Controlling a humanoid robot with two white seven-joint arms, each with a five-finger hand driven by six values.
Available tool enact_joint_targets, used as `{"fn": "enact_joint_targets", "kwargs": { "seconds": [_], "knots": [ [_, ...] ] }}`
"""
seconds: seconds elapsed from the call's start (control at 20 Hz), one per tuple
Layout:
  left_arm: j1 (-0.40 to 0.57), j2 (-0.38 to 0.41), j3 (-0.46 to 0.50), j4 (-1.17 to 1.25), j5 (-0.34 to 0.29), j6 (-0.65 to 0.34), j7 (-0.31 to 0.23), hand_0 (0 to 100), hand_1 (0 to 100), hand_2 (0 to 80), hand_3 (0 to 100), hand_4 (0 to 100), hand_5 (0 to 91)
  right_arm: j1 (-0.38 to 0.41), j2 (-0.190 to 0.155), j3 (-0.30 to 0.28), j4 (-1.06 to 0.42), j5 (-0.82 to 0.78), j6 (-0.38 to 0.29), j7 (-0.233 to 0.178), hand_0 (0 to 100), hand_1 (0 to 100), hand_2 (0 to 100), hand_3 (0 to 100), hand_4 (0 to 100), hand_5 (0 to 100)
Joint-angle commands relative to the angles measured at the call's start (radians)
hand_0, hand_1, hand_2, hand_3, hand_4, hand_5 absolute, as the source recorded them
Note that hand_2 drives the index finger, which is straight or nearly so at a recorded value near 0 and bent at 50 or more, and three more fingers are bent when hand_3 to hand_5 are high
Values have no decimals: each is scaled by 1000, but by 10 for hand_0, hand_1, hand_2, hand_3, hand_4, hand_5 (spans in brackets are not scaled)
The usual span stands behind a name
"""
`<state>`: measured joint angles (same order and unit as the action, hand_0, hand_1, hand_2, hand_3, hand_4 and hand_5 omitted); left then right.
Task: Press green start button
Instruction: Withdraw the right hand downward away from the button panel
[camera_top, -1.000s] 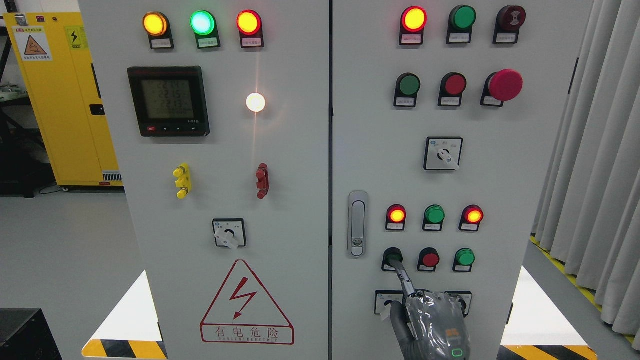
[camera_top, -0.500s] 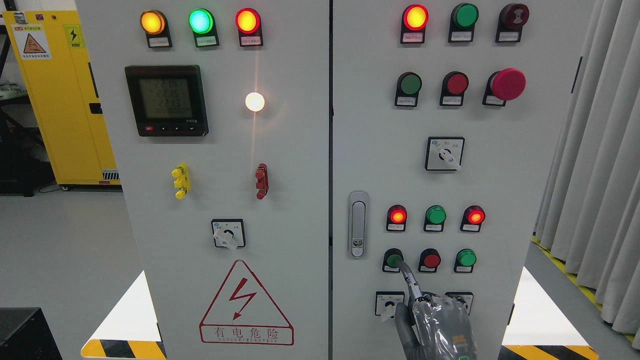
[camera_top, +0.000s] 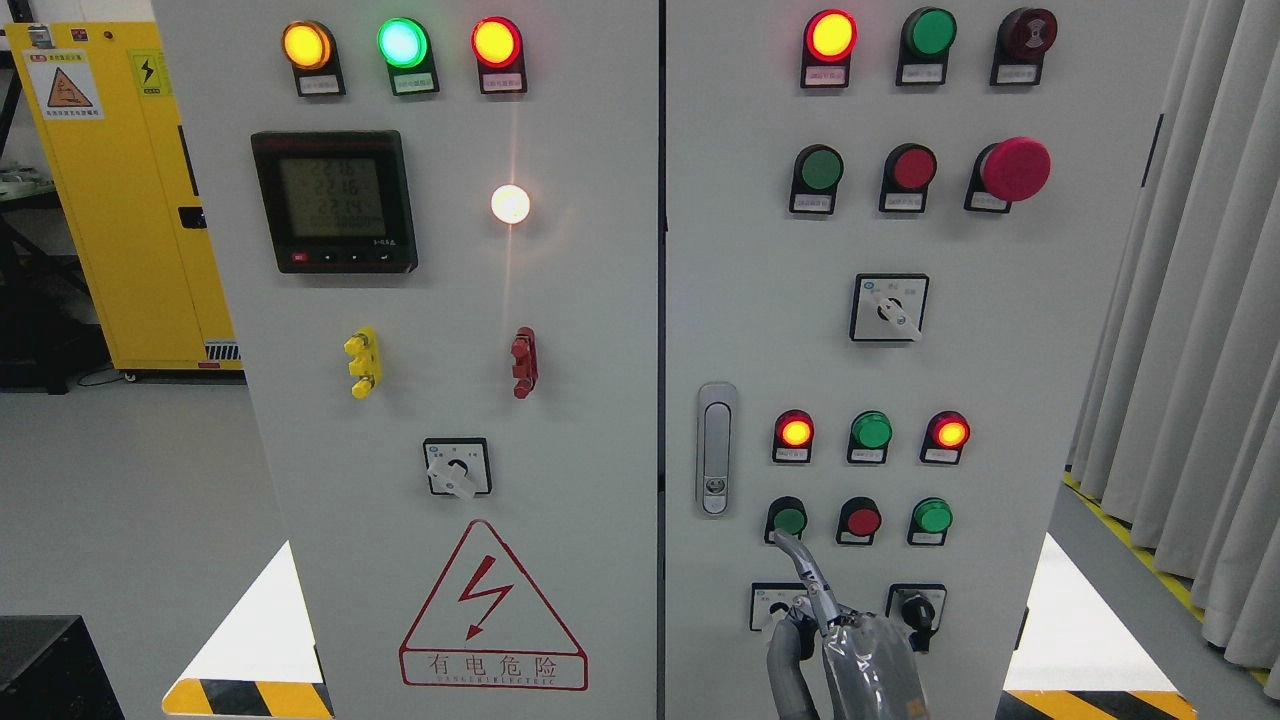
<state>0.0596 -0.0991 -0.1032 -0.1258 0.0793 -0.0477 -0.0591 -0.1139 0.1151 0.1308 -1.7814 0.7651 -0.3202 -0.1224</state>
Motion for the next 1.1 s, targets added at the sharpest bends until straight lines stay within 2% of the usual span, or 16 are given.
{"fn": "enact_joint_targets", "kwargs": {
  "seconds": [0.0, 0.05, 0.1, 0.25, 1.05],
  "knots": [
    [-1, -1, 0, 0, 0, 0, -1, 120, 556, 0, 0, 0, 0, 40, -9, 67, -62, -309, -5, 30, 919, 827, 0, 200, 236, 271],
    [-1, 1, 0, 0, 0, 0, -1, 120, 556, 0, 0, 0, 0, 45, -14, 67, -67, -341, -3, 30, 914, 822, 0, 170, 206, 229],
    [0, -1, -1, 0, 0, 0, -1, 120, 556, 0, 0, 0, 0, 48, -14, 67, -67, -358, -3, 30, 923, 807, 0, 45, 72, 85],
    [0, -1, -1, 0, 0, 0, -1, 120, 556, 0, 0, 0, 0, 57, -15, 64, -69, -380, 1, 29, 890, 789, 0, 0, 0, 0],
    [-1, -1, 0, 0, 0, 0, -1, 120, 556, 0, 0, 0, 0, 77, -15, 67, -69, -402, 3, 29, 794, 767, 0, 0, 0, 0]
  ]
}}
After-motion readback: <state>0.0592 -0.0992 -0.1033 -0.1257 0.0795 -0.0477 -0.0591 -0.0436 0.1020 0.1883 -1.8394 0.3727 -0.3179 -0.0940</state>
